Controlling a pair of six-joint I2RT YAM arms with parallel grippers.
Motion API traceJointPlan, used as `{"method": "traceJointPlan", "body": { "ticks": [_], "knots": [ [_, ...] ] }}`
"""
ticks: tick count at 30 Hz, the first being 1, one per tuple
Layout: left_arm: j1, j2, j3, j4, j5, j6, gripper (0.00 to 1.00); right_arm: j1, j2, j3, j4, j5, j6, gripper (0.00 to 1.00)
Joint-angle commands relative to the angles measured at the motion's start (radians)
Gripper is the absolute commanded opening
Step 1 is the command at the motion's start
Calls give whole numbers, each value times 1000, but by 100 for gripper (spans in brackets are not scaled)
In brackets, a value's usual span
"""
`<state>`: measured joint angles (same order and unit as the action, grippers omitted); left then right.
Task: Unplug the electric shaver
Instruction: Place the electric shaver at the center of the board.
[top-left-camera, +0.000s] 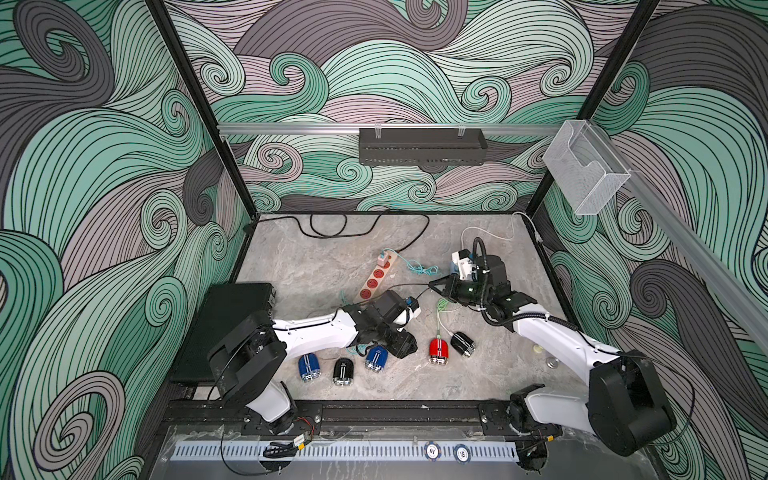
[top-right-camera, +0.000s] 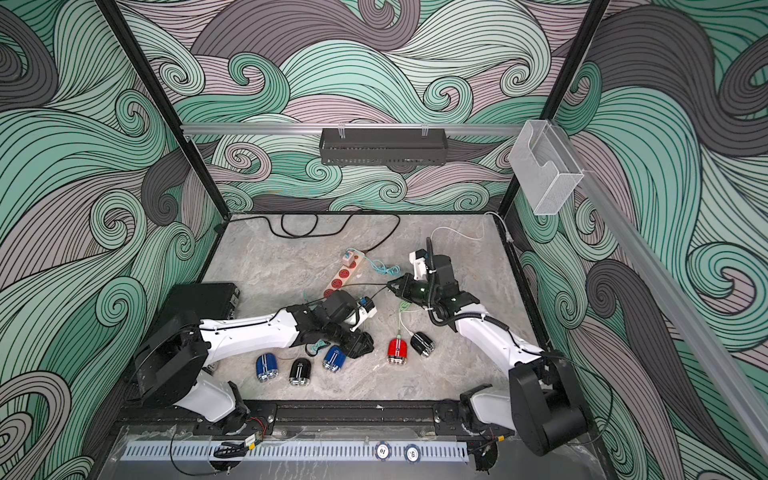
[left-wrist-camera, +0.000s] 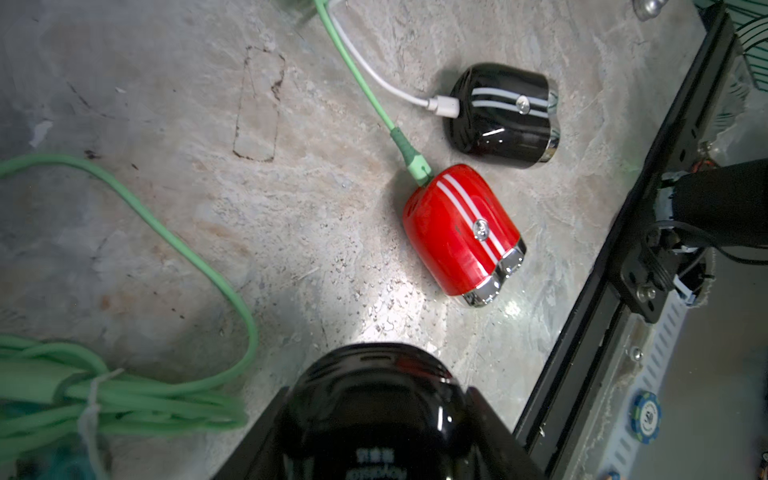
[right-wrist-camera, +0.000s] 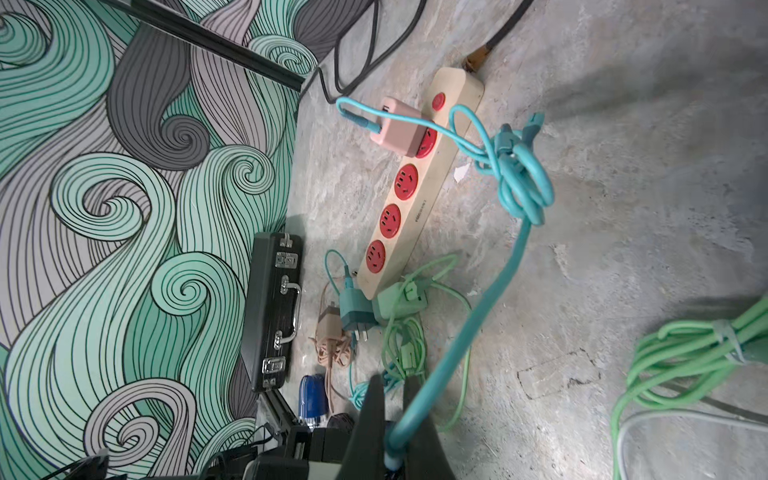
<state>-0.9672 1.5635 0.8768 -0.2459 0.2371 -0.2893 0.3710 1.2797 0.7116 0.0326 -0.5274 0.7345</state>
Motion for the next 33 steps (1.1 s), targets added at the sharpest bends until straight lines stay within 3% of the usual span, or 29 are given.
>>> {"method": "traceJointPlan", "body": {
  "ticks": [1,12,21,25,33],
  "knots": [
    [-47,42,54,-96,-111,-96,15,-3,-14,-4,-26,-24,-37,2],
    [-146,156,122,-194,-239,-154,21,-2,1,-27,-27,-67,-58,3],
    [-147,109,145,-211,-268,-147,70,14,9,-43,3,-107,-58,4],
    [-123,43,152,-219,-245,-117,82,31,19,-37,22,-130,-60,4],
    [64,-97,175,-276,-150,-77,79,123,86,7,64,-146,-63,4]
  ]
}}
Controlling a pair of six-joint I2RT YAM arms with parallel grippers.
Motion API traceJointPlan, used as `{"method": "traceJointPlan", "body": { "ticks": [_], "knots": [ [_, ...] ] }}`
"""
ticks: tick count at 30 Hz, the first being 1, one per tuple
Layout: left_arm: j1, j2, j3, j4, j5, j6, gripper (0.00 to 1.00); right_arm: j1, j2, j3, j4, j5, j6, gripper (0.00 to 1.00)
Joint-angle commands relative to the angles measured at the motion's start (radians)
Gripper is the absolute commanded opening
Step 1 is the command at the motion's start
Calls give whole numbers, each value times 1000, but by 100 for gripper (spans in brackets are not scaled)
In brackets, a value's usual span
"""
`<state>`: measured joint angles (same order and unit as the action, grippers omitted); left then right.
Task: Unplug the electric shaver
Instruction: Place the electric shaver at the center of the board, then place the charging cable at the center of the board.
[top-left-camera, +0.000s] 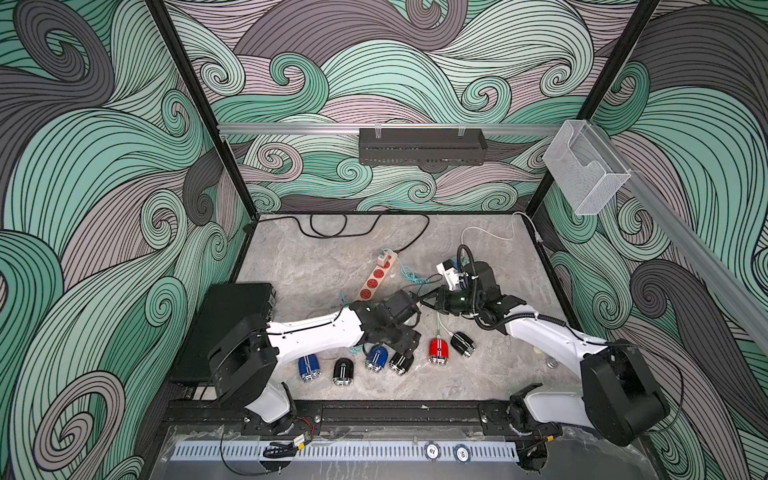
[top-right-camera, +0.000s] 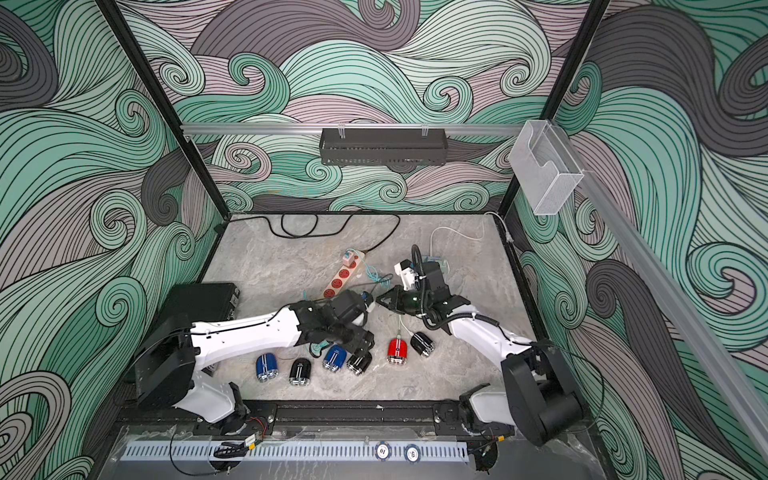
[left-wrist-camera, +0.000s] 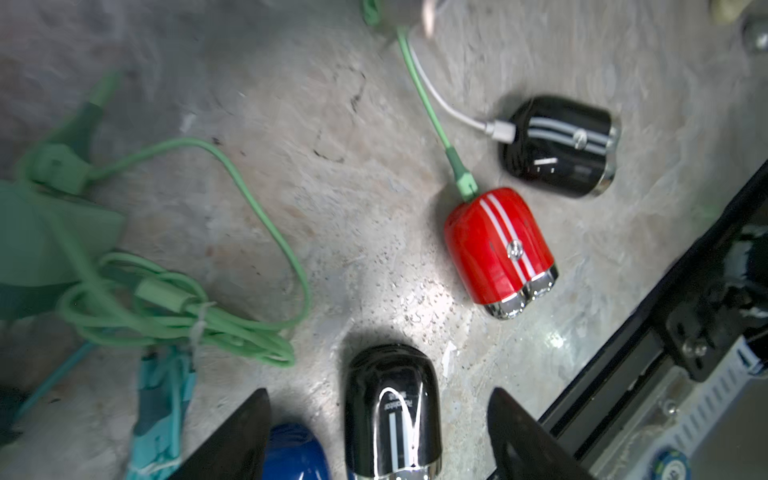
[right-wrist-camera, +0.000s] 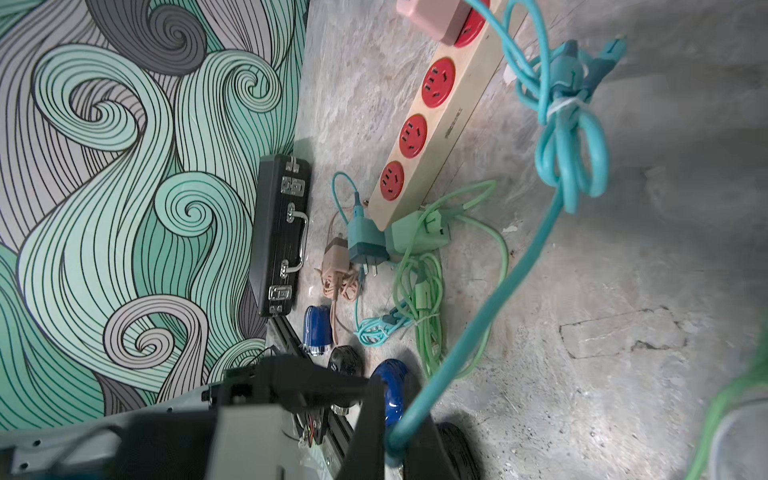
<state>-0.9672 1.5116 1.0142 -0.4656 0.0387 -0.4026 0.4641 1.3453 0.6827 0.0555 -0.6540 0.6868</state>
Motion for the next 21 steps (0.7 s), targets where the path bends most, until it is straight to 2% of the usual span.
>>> {"method": "traceJointPlan", "body": {
  "ticks": [1,5,9,13,16,20,21],
  "knots": [
    [100,-60,47,-73,59,54,78,42,32,43,44,-12,-14,4],
    [234,-118,58,-105,70,97,77,89,83,69,67,4,-3,5],
    [329,-124,61,-68,44,117,77,123,135,98,75,16,7,8],
    [411,-58,100,-15,26,109,76,142,161,118,68,38,11,22],
    [448,30,173,-9,11,130,76,141,146,118,45,78,10,27],
    [475,167,315,-59,-21,177,70,141,108,120,-31,137,-15,47],
    [482,202,352,-79,-20,179,69,141,97,115,-42,146,-20,49]
  ]
}}
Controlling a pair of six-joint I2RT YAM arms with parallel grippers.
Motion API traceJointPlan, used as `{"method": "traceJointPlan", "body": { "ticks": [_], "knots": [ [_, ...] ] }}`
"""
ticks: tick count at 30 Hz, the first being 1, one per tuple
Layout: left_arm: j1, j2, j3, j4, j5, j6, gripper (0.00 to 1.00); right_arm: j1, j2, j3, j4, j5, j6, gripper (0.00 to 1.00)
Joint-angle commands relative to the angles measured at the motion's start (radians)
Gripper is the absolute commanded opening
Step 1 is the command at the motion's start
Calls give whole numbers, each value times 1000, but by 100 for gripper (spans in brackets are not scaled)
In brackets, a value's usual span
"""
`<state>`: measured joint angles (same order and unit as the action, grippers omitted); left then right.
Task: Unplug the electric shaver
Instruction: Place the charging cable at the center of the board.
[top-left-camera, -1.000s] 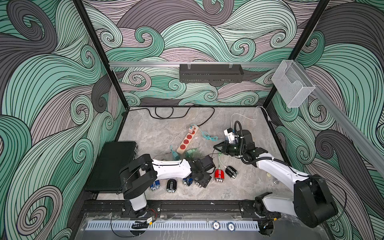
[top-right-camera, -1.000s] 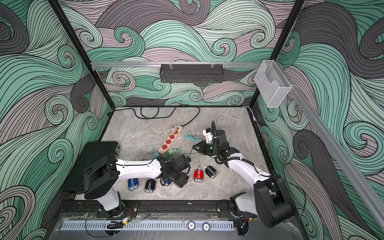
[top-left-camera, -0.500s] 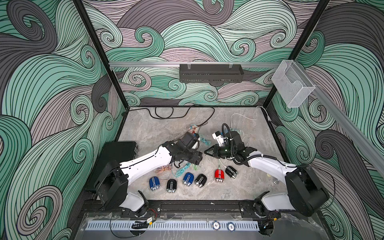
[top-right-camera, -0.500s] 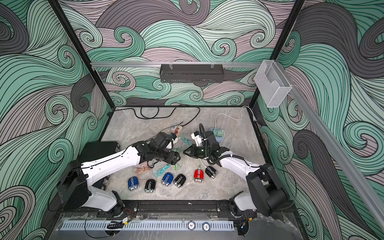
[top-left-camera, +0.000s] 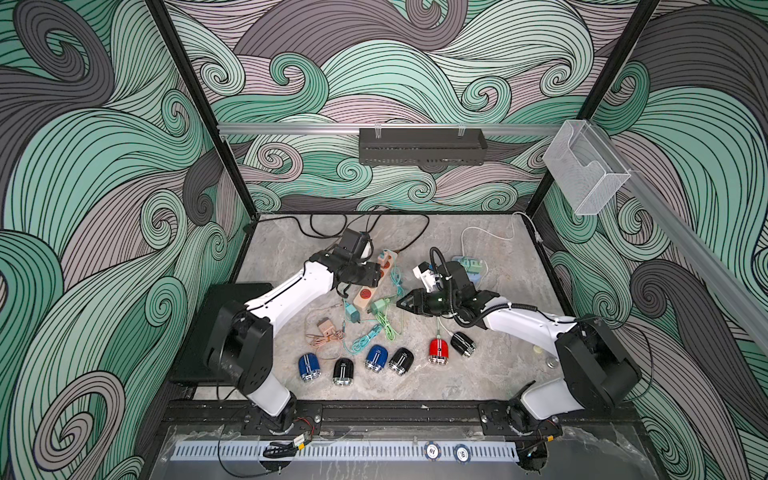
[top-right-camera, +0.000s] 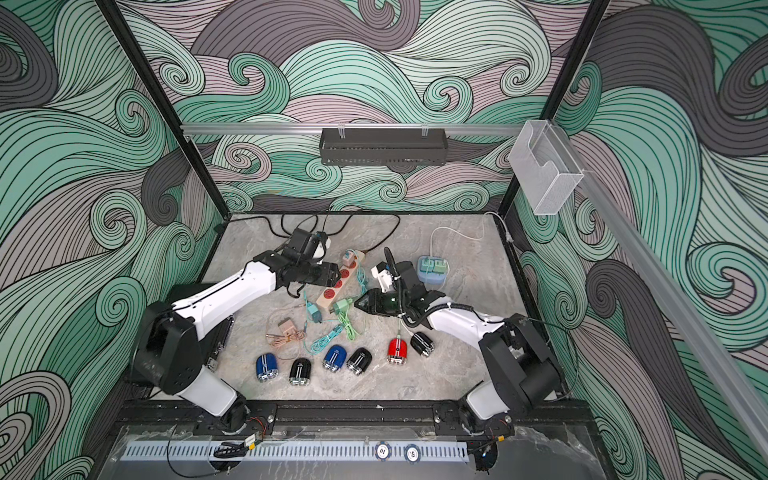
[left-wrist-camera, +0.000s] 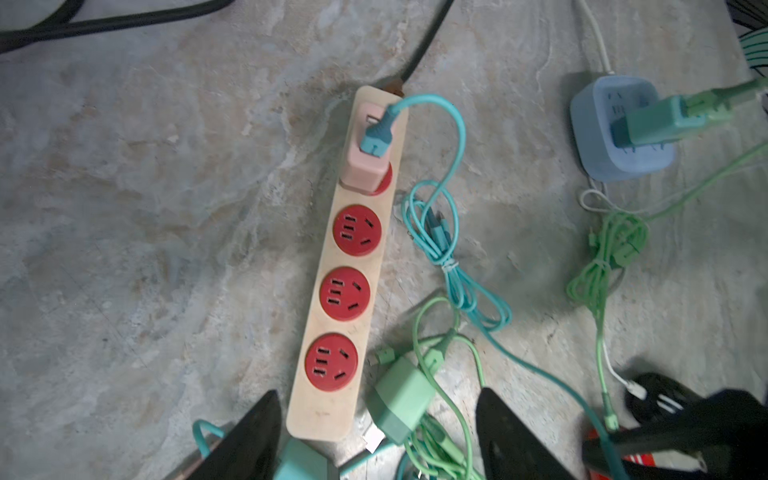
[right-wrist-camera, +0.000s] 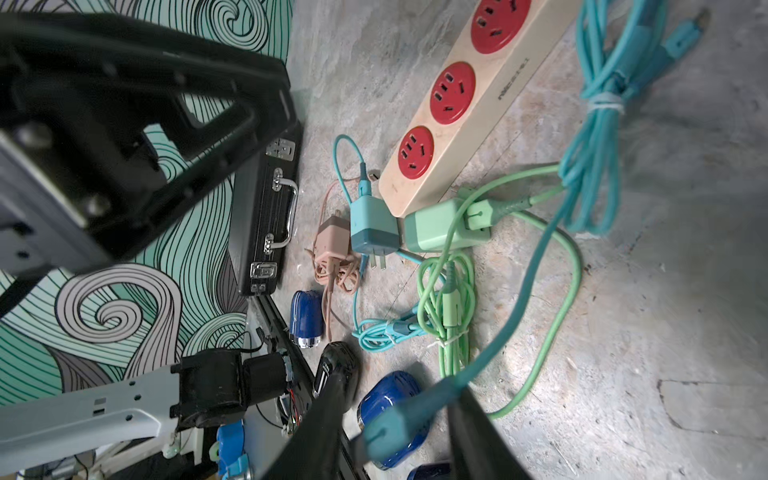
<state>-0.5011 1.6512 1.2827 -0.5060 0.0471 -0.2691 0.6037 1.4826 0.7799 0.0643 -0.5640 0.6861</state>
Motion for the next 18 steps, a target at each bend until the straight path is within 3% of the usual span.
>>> {"method": "traceJointPlan", "body": {
  "ticks": [1,10,18],
  "knots": [
    [23,102,128,-62,-29,46,68,1,-56,14,-62,67,-26,50],
    [29,327,343,-100,-66,136,55,-20,-190,-24,-171,160,-79,50],
    [30,411,395,-43,-39,161,54,-53,-223,-54,-174,156,-82,49]
  ]
}}
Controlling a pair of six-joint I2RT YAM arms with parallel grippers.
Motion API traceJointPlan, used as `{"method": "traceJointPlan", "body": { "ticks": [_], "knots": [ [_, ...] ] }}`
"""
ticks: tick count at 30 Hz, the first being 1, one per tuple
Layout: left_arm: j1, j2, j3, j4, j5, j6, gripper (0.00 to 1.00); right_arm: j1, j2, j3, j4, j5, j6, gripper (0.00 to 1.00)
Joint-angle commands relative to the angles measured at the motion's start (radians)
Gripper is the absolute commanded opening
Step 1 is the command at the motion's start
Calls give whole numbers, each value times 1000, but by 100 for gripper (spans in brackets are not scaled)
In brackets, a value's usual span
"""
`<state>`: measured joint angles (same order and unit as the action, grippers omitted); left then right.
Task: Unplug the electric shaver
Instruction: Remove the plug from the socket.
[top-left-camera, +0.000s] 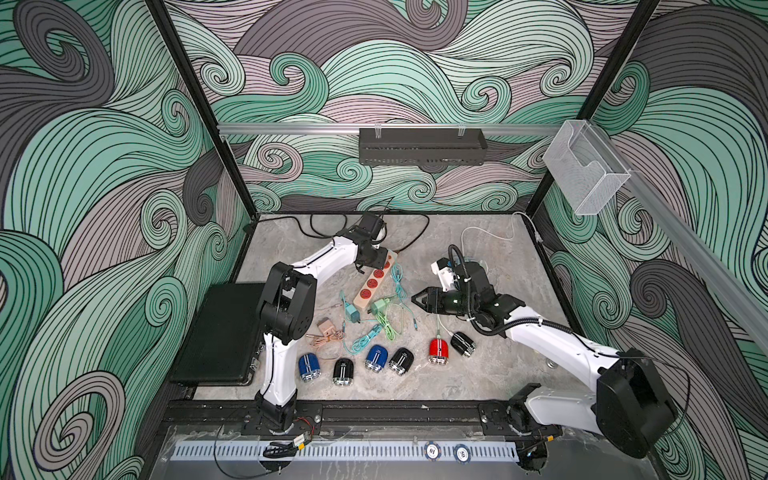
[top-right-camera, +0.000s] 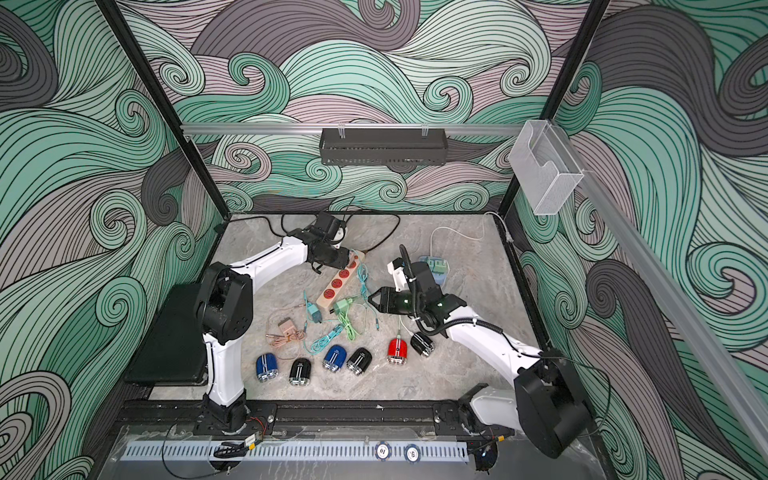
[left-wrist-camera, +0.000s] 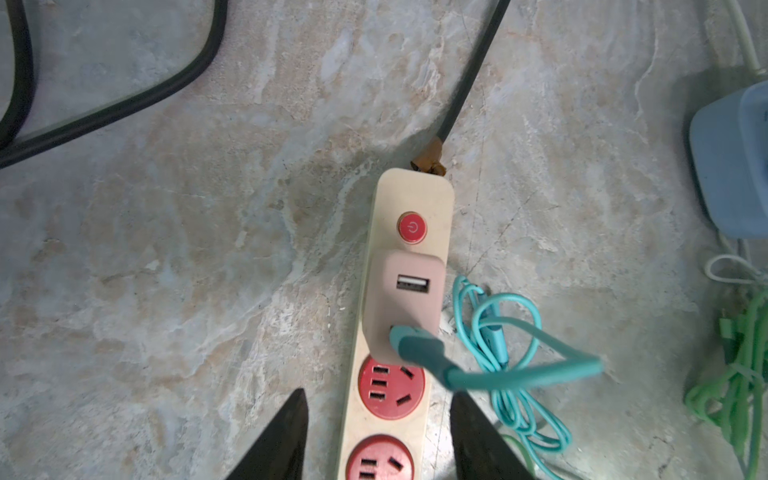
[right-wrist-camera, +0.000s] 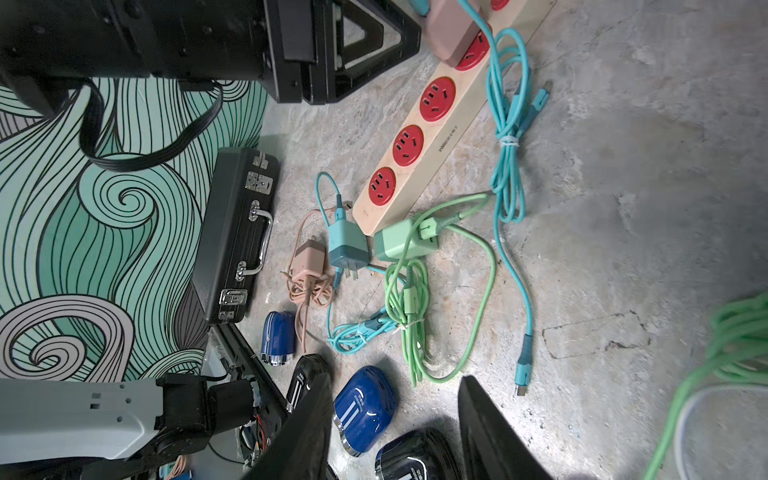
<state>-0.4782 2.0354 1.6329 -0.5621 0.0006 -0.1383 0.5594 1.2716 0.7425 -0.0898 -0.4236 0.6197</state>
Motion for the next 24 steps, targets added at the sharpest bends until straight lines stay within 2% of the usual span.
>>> {"method": "traceJointPlan", "body": {
  "ticks": [1,14,17,20,24],
  "knots": [
    [7,36,48,26,8,29,53,-10,-13,-18,-19,16,-15,49],
    [7,124,94,117,40,42,45,-19,-32,-50,-8,19,1,48],
    [7,129,99,115,48,41,34,-33,-30,-62,16,13,30,47],
    [7,122,102,102,67,52,28,-71,-16,-74,104,-30,102,46],
    [7,83,102,64,72,68,18,-113,52,-8,137,-33,154,45]
  ]
}}
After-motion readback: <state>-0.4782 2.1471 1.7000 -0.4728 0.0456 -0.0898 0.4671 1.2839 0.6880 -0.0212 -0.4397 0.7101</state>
